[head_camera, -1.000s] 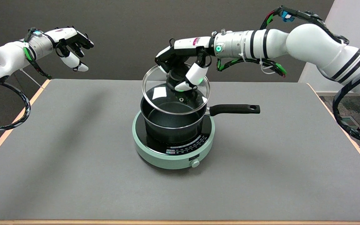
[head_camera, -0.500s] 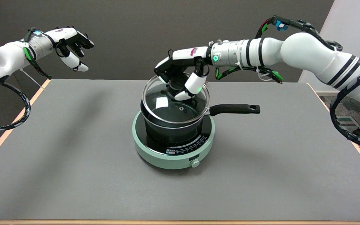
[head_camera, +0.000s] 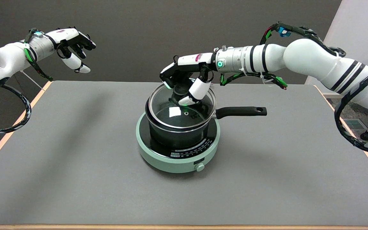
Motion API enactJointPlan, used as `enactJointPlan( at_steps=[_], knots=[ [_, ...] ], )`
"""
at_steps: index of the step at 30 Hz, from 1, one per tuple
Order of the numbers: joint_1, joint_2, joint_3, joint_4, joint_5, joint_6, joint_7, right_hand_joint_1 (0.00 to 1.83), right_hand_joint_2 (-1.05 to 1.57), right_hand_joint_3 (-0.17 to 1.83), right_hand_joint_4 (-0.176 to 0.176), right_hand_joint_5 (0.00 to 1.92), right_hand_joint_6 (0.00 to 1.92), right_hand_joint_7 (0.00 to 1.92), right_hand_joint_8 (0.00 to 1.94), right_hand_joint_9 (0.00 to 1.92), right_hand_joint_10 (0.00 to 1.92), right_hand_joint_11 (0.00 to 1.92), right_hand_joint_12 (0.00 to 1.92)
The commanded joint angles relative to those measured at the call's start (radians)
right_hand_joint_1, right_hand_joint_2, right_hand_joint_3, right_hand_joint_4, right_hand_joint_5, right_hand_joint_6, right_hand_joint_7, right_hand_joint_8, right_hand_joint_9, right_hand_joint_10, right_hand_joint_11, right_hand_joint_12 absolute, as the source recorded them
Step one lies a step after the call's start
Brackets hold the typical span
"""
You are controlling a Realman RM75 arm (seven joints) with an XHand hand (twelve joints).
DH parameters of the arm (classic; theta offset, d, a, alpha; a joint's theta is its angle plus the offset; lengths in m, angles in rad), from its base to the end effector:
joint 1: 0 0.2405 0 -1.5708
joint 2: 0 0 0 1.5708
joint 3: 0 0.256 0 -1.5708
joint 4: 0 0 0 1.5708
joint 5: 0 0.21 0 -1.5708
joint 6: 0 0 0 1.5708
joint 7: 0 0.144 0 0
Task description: Place the pot lid onto the pot.
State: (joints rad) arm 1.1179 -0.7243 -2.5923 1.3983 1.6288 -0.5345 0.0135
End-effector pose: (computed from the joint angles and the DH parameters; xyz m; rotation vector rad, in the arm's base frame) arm -0.0957 -0.4473 0.2604 2.0832 -0.6441 -0.1584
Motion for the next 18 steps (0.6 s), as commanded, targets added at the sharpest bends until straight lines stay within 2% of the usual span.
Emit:
enactJointPlan(
  at_steps=[1, 18],
  knots=[
    [0.008, -0.021, -0.004, -0.030, -0.006, -0.002, 0.003, 1.35, 0.78, 1.01, 0.133, 0.44, 1.85, 0.79, 1.71, 0.83, 1.92, 0.64, 1.92],
    [0.037, 0.023, 0.000, 0.108, 0.005, -0.026, 0.049, 1.35, 0.76, 1.04, 0.143, 0.45, 1.84, 0.81, 1.70, 0.85, 1.92, 0.69, 1.92]
  ],
)
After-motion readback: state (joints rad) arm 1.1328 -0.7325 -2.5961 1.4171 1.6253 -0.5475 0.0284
